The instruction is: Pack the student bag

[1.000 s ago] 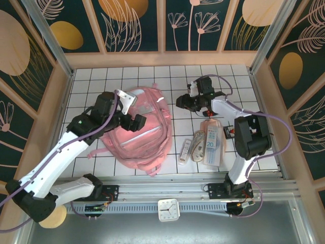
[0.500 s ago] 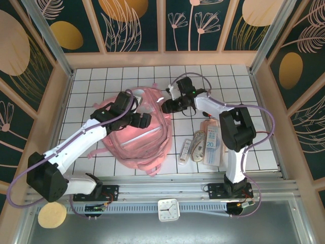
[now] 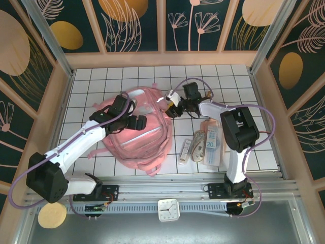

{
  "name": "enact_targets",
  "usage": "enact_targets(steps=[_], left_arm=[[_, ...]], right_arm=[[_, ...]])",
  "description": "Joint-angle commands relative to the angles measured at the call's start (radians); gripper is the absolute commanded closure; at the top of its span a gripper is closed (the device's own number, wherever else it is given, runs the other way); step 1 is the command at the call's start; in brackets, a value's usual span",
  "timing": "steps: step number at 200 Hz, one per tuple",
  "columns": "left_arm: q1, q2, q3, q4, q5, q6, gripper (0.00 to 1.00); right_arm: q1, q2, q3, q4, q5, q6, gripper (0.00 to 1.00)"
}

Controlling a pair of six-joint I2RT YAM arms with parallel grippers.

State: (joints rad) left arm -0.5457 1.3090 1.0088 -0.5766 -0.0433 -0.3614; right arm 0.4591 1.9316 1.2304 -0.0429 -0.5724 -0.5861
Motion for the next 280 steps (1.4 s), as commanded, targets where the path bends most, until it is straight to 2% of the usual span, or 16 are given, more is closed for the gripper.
enact_targets(steps=[1, 31, 75, 92, 104, 111, 125, 163, 192, 232, 258, 280], left_arm=[[0.018, -0.007, -0.038, 0.012, -0.008, -0.031, 0.06], [0.037, -0.017, -0.098, 0.028, -0.001, -0.03, 0.06], [0.056, -0.003, -0.14, 0.054, 0.017, -0.006, 0.06], [0.062, 0.009, -0.15, 0.066, 0.022, -0.001, 0.06], [0.064, 0.016, -0.153, 0.074, 0.026, 0.001, 0.05], [0.066, 0.023, -0.154, 0.079, 0.029, 0.005, 0.05], [0.07, 0.037, -0.153, 0.085, 0.033, 0.011, 0.05], [0.079, 0.068, -0.135, 0.086, 0.037, 0.033, 0.05], [0.079, 0.097, -0.112, 0.084, 0.033, 0.048, 0.05], [0.079, 0.169, -0.073, 0.097, 0.024, 0.064, 0.05], [0.079, 0.272, -0.041, 0.105, 0.023, 0.06, 0.05], [0.079, 0.395, 0.04, 0.101, 0.033, 0.076, 0.1]], right_arm=[[0.017, 0.039, 0.015, 0.038, 0.0, -0.145, 0.54], [0.044, 0.046, 0.005, 0.067, 0.028, -0.213, 0.47], [0.056, 0.145, 0.104, 0.031, 0.078, -0.254, 0.48], [0.055, 0.17, 0.122, 0.009, 0.086, -0.275, 0.58], [0.055, 0.179, 0.123, 0.01, 0.087, -0.28, 0.78], [0.055, 0.185, 0.123, 0.009, 0.089, -0.284, 0.85], [0.058, 0.188, 0.118, 0.009, 0.101, -0.296, 0.87], [0.061, 0.148, 0.087, 0.017, 0.127, -0.3, 1.0], [0.058, 0.05, 0.004, 0.042, 0.207, -0.302, 1.0], [0.052, -0.113, -0.104, -0.004, 0.229, -0.304, 1.0], [0.056, -0.163, -0.143, -0.045, 0.23, -0.305, 1.0], [0.053, -0.185, -0.155, -0.079, 0.203, -0.301, 1.0]])
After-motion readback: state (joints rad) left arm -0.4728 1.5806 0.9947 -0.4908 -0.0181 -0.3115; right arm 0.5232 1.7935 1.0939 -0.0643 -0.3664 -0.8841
